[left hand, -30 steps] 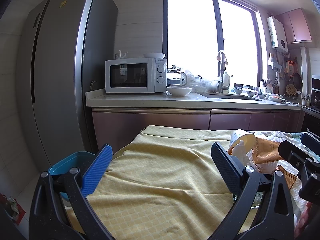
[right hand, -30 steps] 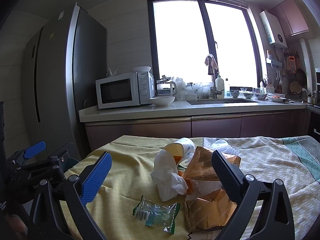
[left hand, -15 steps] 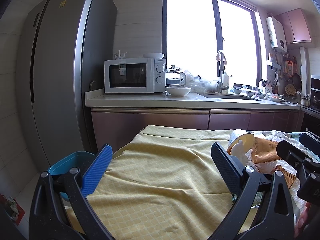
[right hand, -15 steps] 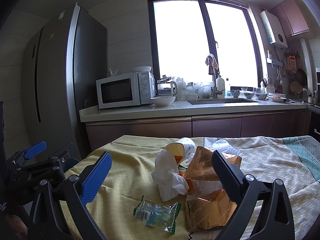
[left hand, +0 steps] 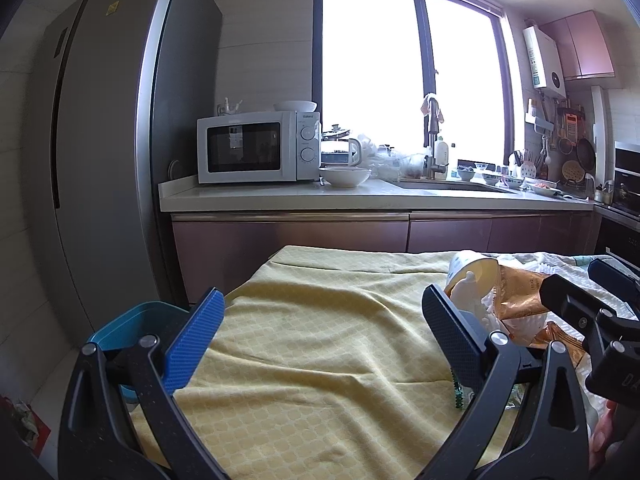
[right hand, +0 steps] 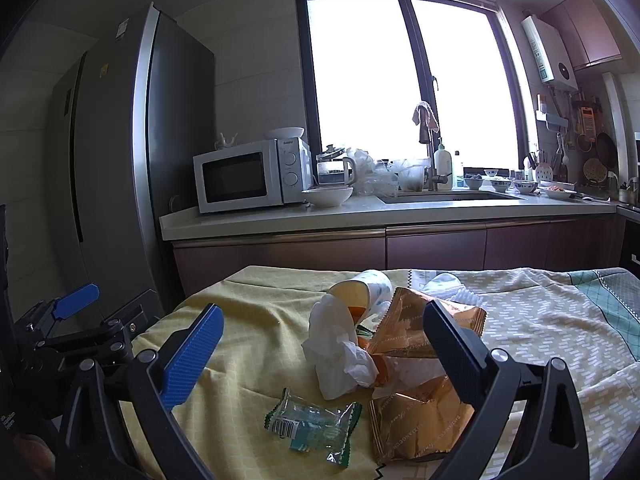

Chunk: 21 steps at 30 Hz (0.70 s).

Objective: Collect trash
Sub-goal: 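Grasp the clear green wrapper with the left tool while the right tool grasps the gold chip bag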

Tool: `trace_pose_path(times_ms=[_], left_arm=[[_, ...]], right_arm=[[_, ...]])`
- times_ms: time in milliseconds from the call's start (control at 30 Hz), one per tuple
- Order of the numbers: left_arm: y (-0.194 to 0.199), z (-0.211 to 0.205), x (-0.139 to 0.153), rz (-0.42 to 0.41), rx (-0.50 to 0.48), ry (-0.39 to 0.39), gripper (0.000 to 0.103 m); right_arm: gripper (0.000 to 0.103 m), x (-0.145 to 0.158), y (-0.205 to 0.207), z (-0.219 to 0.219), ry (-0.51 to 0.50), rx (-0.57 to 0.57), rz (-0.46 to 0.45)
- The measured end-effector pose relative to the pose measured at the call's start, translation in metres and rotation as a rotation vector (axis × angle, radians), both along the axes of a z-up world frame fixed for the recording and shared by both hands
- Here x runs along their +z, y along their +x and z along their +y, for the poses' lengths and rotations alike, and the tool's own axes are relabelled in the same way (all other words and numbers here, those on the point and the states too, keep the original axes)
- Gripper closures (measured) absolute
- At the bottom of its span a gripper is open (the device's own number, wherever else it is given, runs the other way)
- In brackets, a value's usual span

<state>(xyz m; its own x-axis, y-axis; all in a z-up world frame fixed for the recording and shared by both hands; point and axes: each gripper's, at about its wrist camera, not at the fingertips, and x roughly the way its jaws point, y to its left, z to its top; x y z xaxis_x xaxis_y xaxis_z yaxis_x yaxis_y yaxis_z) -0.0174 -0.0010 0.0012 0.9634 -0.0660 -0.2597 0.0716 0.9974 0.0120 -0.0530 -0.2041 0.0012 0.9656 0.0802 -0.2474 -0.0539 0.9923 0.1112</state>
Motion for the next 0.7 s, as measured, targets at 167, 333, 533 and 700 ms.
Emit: trace_pose_path(times_ms=[167, 333, 533, 700], left_arm=[[0.005, -0.004, -0.003, 0.029, -0.027, 0.004, 0.006], [0.013, -0.012, -0.012, 0.071, -0.054, 0.02, 0.006], [0.024, -0.025, -0.022, 0.124, -0.102, 0.031, 0.006], [0.033, -0.034, -0.032, 0.171, -0.143, 0.044, 0.006]], right_arm=[[0.007, -0.001, 0.002, -0.005, 0.004, 0.0, 0.012], [0.007, -0.006, 0.007, -0.015, 0.007, -0.022, 0.048], [0.007, -0.019, 0.009, -0.033, 0.02, -0.054, 0.105], [0.007, -0.029, 0.011, -0.048, 0.029, -0.083, 0.153]])
